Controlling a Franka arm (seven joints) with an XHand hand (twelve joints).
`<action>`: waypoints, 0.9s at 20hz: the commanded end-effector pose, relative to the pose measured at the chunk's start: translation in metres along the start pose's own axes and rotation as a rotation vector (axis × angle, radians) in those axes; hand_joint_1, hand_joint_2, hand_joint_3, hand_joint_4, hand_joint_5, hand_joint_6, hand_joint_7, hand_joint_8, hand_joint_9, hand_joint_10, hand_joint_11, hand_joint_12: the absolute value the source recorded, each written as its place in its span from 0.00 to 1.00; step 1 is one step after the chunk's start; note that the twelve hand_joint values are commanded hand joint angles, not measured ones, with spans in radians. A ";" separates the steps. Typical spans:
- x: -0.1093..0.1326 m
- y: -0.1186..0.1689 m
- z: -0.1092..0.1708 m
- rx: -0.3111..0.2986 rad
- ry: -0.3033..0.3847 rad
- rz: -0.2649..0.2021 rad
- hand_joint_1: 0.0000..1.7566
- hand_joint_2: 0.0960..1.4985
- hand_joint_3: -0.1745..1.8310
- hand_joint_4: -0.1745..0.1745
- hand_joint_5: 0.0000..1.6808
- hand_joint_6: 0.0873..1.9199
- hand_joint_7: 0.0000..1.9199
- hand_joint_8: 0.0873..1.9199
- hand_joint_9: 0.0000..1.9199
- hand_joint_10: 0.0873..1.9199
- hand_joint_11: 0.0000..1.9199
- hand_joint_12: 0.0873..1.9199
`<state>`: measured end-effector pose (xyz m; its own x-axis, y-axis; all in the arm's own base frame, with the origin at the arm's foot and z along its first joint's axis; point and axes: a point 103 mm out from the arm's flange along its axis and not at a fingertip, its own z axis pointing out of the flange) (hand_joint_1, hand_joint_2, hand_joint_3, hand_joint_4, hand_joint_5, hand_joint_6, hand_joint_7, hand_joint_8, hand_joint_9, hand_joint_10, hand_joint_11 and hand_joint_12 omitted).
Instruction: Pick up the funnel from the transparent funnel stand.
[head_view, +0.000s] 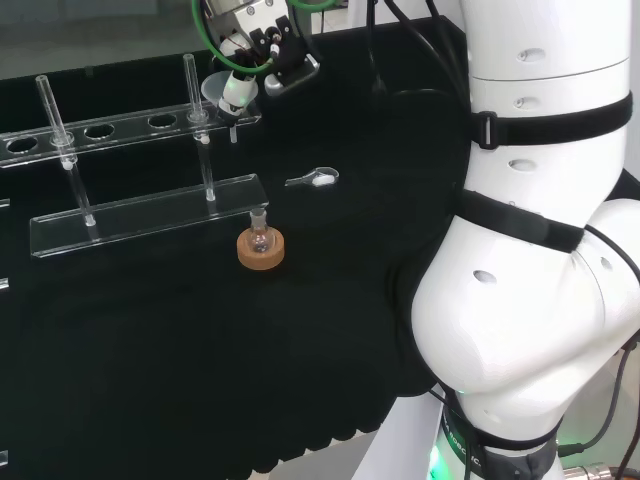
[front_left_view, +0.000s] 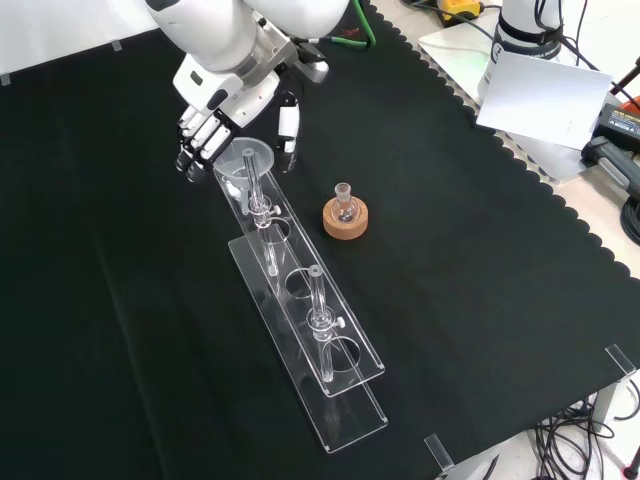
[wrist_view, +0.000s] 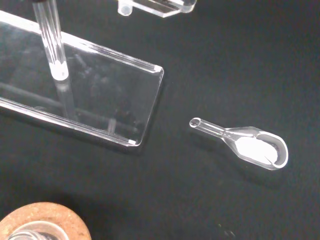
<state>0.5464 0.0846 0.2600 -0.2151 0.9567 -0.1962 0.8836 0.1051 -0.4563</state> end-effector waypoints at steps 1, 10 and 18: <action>-0.001 0.003 0.003 -0.015 -0.003 0.006 0.37 0.57 0.00 0.64 0.00 0.00 0.04 0.00 0.03 0.42 0.06 0.81; 0.001 0.005 0.003 -0.035 -0.012 -0.011 0.40 0.59 0.00 0.60 0.05 0.00 0.01 0.27 0.16 0.34 0.09 0.79; 0.004 0.004 0.003 -0.051 -0.022 -0.007 0.40 0.59 0.00 0.58 0.08 0.00 0.07 0.31 0.23 0.32 0.10 0.79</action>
<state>0.5518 0.0965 0.2582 -0.2322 0.9503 -0.2076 0.8983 0.1277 -0.4205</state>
